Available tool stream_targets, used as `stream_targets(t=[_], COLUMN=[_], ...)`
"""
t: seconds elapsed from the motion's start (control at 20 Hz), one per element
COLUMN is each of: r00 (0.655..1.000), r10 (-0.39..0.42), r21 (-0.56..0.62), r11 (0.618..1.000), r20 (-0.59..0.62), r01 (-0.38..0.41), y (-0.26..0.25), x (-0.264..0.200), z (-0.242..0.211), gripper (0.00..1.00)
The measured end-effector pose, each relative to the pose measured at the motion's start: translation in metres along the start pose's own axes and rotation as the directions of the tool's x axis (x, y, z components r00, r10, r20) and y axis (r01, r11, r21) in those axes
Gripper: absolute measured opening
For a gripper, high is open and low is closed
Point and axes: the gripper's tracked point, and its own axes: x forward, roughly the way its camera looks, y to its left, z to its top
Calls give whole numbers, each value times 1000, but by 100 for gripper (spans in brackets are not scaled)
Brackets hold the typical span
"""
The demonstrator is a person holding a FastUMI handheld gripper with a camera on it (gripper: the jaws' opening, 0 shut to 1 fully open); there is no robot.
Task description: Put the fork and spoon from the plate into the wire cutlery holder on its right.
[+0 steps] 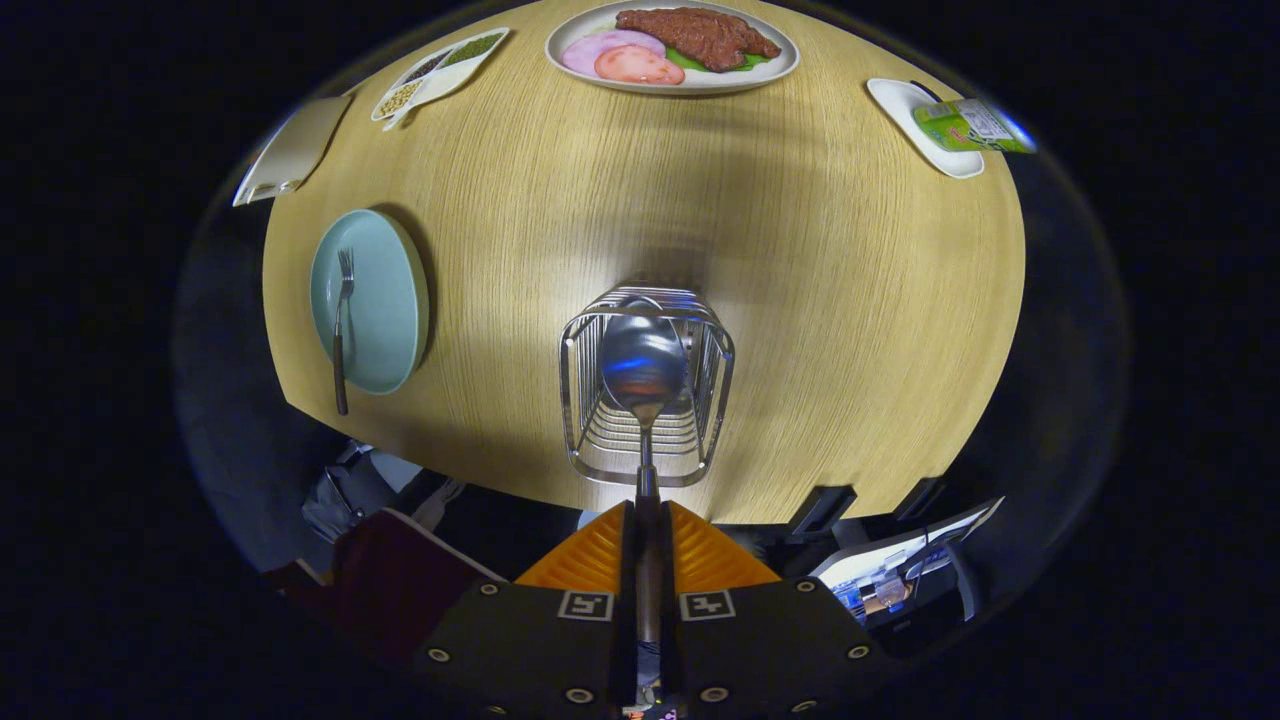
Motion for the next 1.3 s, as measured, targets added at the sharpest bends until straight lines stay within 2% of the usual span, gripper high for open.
stream_targets(t=[0.3,0.5,0.55,0.6,0.65,0.7,0.9,1.0,1.2,1.3], r00=[999,980,970,957,942,925,856,834,828,831], r10=[1,7,10,4,4,6,64,99,191,184], r21=[12,30,25,20,8,0,-9,-10,-16,-7], r11=[1000,999,1000,1000,1000,1000,998,994,976,977], r20=[55,198,244,289,335,381,514,543,527,525], r01=[-2,-13,-17,-10,-7,-6,-69,-112,-215,-211], y=[-6,0,6,12,21,32,108,156,243,270], x=[-8,-31,-38,-47,-52,-56,-52,-37,3,21], z=[0,17,22,25,29,33,46,49,48,56], gripper=[21,48,52,69,80,99,99,99,99,99])
